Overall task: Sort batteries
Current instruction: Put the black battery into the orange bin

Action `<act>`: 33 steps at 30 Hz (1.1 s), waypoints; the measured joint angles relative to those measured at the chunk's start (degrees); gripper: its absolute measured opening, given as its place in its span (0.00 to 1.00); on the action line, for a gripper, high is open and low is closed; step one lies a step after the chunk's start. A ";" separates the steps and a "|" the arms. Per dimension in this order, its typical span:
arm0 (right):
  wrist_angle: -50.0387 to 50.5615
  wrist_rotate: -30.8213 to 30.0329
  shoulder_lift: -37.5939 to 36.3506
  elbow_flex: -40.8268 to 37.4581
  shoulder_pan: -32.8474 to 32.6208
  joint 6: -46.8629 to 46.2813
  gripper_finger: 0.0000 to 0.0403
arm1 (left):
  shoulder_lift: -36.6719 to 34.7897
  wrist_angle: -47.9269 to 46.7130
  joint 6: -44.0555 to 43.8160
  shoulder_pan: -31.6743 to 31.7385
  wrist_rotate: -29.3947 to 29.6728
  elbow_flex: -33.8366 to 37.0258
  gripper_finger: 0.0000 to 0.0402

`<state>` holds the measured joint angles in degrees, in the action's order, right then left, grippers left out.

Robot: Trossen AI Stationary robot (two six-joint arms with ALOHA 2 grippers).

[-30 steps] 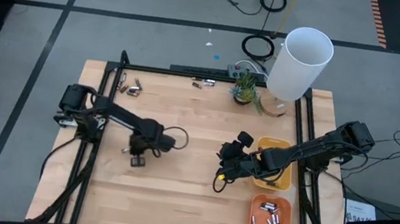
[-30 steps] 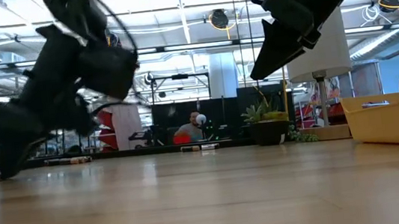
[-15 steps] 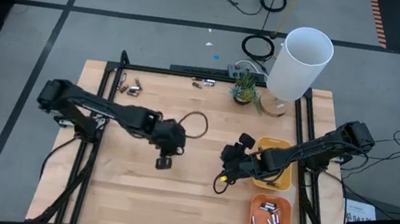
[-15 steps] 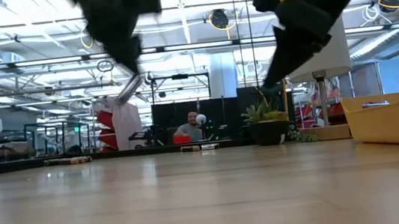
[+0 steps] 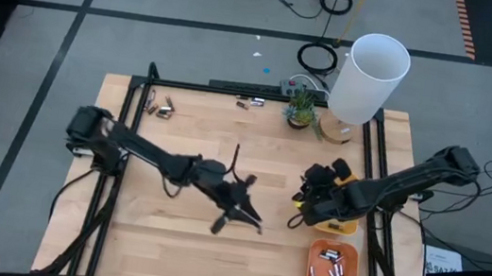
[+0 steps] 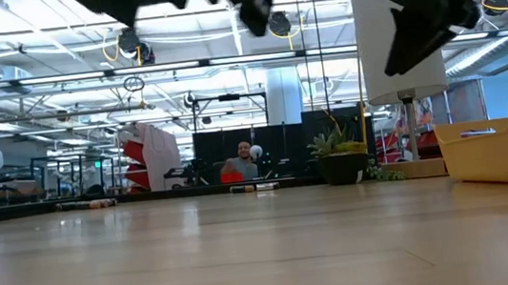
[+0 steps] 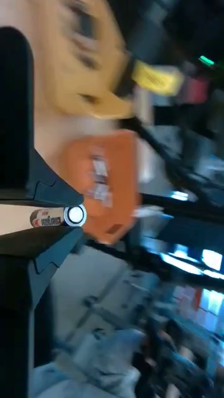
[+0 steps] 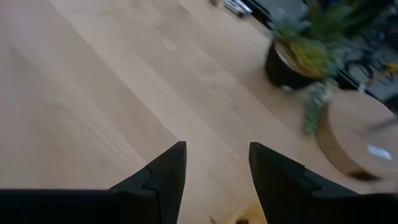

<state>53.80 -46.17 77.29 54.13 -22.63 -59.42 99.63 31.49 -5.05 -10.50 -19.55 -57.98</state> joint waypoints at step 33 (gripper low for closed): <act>22.29 1.57 -0.26 0.00 -0.74 -24.00 0.41 | 49.71 4.72 3.72 -5.73 3.17 -53.44 0.01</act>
<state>76.09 -44.61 77.03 54.13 -23.38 -83.42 149.34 36.21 -1.33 -16.23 -16.38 -111.42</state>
